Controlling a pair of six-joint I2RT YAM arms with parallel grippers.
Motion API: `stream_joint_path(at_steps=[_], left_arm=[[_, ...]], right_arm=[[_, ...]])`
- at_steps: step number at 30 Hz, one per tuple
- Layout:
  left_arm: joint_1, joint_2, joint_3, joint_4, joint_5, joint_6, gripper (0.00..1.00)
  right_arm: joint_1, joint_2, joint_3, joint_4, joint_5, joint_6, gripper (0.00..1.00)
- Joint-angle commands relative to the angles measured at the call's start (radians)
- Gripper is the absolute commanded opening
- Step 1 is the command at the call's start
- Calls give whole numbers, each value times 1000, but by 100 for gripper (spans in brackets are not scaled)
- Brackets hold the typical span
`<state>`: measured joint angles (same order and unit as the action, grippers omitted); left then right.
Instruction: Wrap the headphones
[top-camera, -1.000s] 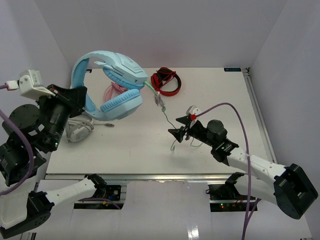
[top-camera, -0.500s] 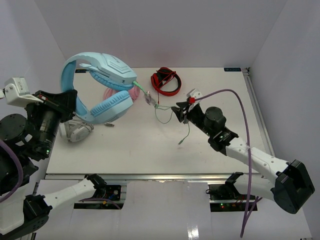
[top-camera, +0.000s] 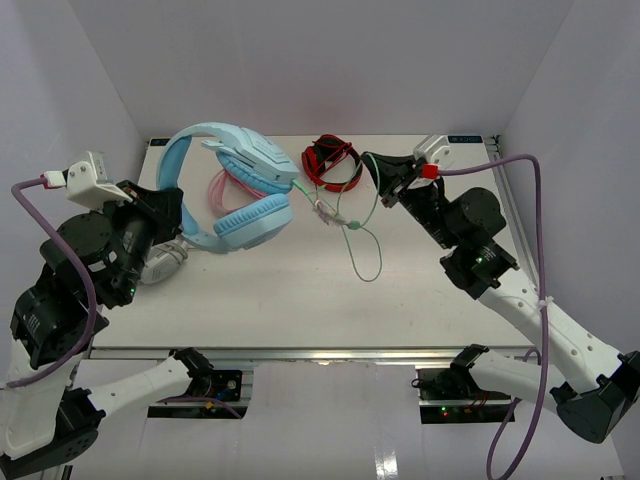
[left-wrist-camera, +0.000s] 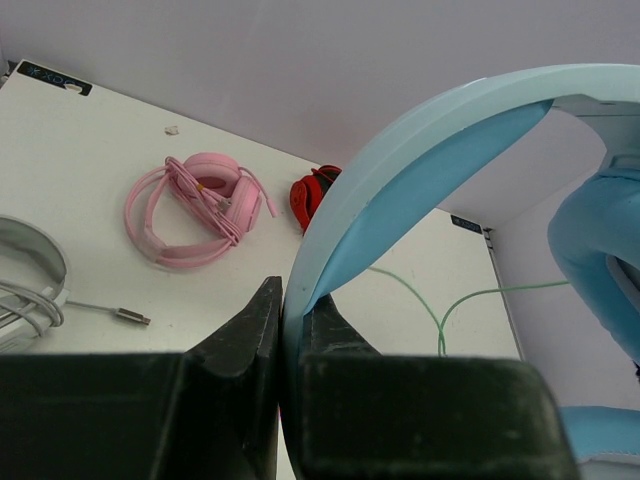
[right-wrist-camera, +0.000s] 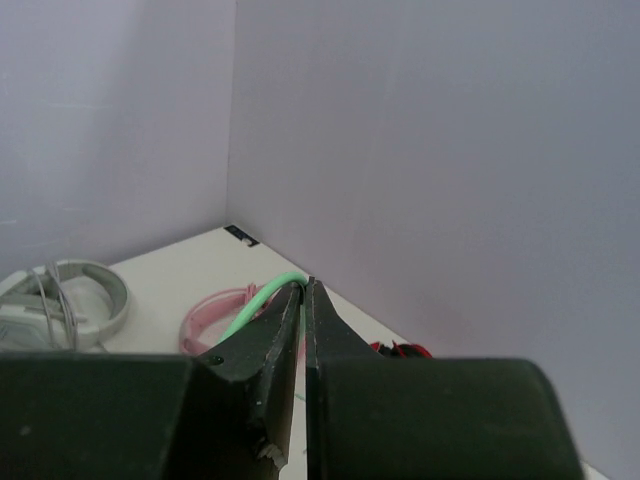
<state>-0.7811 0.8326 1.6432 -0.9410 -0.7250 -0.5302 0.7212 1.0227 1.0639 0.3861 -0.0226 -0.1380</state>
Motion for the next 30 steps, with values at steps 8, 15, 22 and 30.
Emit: stream_joint_path(at_steps=[8,15,22,30], left_arm=[[2,2,-16,139,11,-67,0],[2,41,1,135,95,-87,0],[1,88,20,123,192,-96,0],[2,158,131,63,219,-68,0]], right_arm=[[3,85,110,-70,218,-121,8],[3,46,326,-136,252,-149,8],[3,22,125,-139,288,-114,8],[3,-1,-77,-289,427,102,8]])
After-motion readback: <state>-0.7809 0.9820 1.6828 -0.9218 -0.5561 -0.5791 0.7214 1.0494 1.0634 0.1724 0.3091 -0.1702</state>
